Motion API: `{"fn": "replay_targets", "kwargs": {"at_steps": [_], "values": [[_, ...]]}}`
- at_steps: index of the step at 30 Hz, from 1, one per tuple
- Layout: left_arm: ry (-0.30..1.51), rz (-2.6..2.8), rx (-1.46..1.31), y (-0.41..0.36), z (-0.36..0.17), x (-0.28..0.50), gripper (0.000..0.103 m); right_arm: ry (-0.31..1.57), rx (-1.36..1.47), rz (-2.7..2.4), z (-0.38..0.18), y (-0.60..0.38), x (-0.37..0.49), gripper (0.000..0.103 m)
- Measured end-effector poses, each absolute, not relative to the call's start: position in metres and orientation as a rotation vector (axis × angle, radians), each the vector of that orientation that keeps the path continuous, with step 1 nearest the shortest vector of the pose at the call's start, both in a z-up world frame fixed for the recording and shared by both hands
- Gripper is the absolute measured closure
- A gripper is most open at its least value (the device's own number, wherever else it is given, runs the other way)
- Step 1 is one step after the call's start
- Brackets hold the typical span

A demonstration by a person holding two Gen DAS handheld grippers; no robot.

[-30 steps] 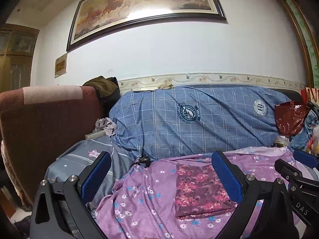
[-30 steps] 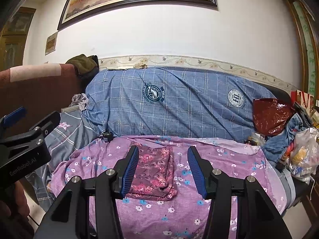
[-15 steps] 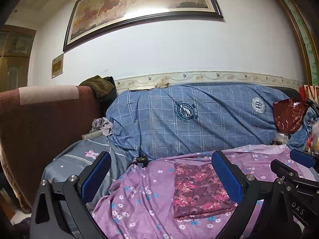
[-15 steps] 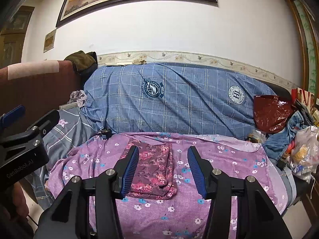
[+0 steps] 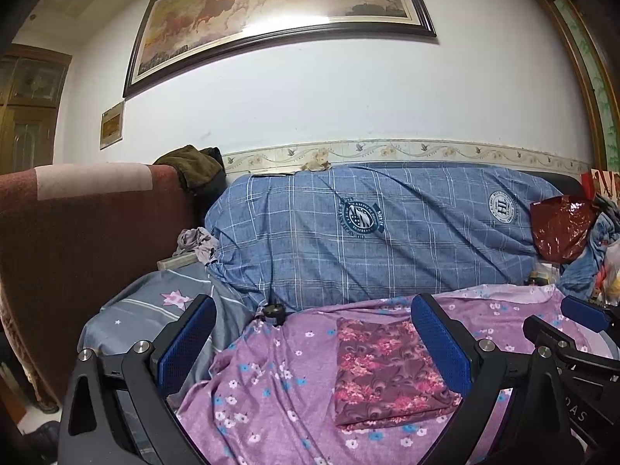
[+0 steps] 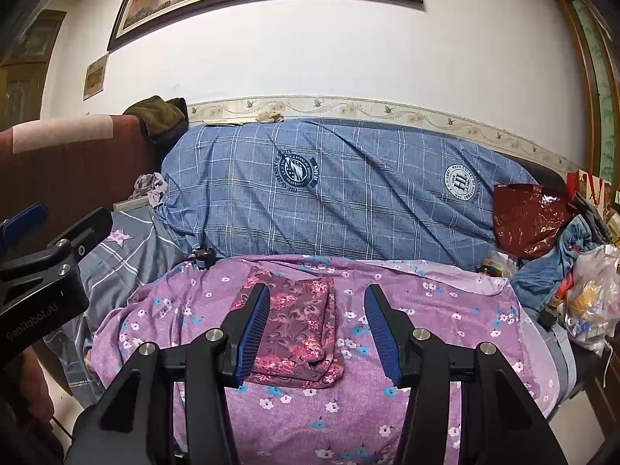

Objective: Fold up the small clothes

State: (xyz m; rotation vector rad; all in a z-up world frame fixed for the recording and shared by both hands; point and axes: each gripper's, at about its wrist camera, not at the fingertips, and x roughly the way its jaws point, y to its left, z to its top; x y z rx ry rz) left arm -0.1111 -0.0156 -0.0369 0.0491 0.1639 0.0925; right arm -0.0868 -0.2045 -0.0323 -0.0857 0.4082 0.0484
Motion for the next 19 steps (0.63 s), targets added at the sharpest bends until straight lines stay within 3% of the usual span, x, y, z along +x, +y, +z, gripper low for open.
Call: {"fn": "replay_targets", "kwargs": {"at_steps": [19], "values": [[0.154,0.059,0.036,-0.018,-0.04,-0.102,0.001,0.435,-0.089,0.051,-0.044,-0.208,-0.071,0.051]]}}
